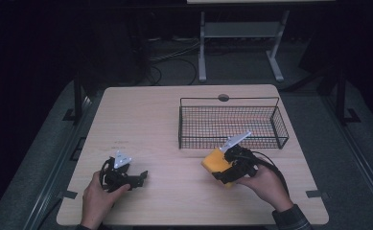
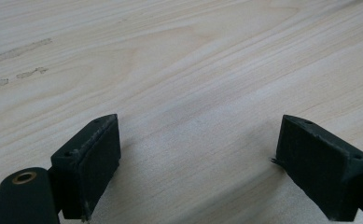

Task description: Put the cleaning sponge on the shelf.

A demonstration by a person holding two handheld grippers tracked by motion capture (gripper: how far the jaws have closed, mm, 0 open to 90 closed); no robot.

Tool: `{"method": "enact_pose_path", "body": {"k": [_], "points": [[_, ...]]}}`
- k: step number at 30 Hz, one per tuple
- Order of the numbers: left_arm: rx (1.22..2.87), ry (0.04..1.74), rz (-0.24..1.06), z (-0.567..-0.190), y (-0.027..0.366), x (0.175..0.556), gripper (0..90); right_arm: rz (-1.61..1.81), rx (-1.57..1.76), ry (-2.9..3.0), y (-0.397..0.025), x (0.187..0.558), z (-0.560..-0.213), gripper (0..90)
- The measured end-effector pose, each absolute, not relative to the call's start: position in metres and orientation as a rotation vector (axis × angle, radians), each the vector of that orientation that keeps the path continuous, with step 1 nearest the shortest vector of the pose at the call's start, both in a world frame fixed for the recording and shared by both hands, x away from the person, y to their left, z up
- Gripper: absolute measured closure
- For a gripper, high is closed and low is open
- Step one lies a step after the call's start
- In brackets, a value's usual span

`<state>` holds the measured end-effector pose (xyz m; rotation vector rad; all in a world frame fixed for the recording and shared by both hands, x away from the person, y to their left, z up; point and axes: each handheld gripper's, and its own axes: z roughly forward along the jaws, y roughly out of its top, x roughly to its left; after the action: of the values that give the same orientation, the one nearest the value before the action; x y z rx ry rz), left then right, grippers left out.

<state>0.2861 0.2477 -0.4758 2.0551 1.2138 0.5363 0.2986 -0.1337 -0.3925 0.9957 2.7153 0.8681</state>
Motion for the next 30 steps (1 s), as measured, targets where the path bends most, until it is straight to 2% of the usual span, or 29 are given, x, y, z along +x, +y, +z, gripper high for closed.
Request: {"method": "enact_pose_path", "body": {"k": [30], "points": [[2.06, 1.213, 0.538, -0.476, 0.248, 0.286, 12.8, 0.891, 1.141, 2.581, -0.185, 0.329, -0.362, 21.8]]}}
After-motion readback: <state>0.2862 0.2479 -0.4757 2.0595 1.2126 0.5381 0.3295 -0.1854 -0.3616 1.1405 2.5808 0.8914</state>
